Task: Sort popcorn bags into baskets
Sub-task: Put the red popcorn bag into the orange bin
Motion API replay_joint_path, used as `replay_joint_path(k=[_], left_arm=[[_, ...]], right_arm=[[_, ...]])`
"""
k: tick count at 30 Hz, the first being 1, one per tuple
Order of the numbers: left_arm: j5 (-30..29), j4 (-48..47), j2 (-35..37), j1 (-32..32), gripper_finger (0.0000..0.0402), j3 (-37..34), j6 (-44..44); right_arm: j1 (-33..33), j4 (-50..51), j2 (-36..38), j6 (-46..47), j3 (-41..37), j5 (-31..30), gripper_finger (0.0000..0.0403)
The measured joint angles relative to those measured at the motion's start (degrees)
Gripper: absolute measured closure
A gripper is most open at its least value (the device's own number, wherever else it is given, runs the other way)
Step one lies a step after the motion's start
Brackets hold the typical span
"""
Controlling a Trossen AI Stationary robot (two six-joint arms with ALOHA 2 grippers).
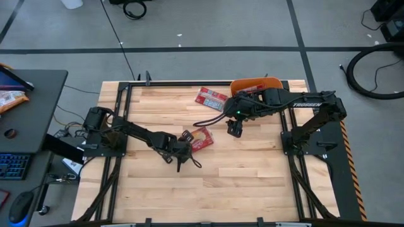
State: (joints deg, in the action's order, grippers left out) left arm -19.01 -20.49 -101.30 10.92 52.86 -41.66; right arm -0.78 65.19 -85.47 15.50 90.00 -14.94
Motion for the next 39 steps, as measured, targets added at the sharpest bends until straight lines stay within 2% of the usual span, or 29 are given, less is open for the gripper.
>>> replay_joint_path(k=[4, 5, 9, 12, 18, 22, 26, 32, 39], left_arm=[[2.3, 0.0, 0.0, 0.2, 0.0379, 0.0, 2.7], [2.8, 0.0, 0.0, 0.2, 0.0389, 0.1, 4.4], [6.5, -2.3, 0.9, -0.4, 0.0393, 1.3, 10.7], [9.7, -3.7, 3.0, -1.2, 0.0396, 3.1, 14.4], [11.8, -4.6, 8.5, -2.9, 0.0397, 5.4, 20.4], [12.0, -4.7, 12.4, -4.4, 0.0398, 6.1, 24.3], [12.0, -4.7, 15.9, -5.8, 0.0398, 6.1, 26.3], [12.0, -4.1, 19.3, -7.9, 0.0399, 6.1, 28.6], [11.8, -2.6, 19.8, -9.6, 0.0399, 6.1, 30.5]], right_arm=[[0.0, 0.0, 0.0, -1.5, 0.0, 0.1, 0.0134], [0.0, 0.0, 0.0, -2.2, 0.0, 0.6, 0.0134], [-0.1, 0.0, -0.3, -7.9, 0.0, 4.0, 0.0134], [-0.5, -0.9, -0.7, -14.2, -0.1, 4.1, 0.0133], [-0.6, -7.7, -2.0, -22.1, -3.2, 6.3, 0.0133], [-0.8, -15.8, -2.7, -23.5, -6.6, 10.5, 0.0133], [-1.3, -24.0, -2.7, -25.0, -10.3, 10.5, 0.0133], [-1.4, -29.7, -2.7, -25.7, -15.8, 10.5, 0.0143], [-1.6, -42.1, -2.7, -23.1, -22.5, 12.5, 0.0168]])
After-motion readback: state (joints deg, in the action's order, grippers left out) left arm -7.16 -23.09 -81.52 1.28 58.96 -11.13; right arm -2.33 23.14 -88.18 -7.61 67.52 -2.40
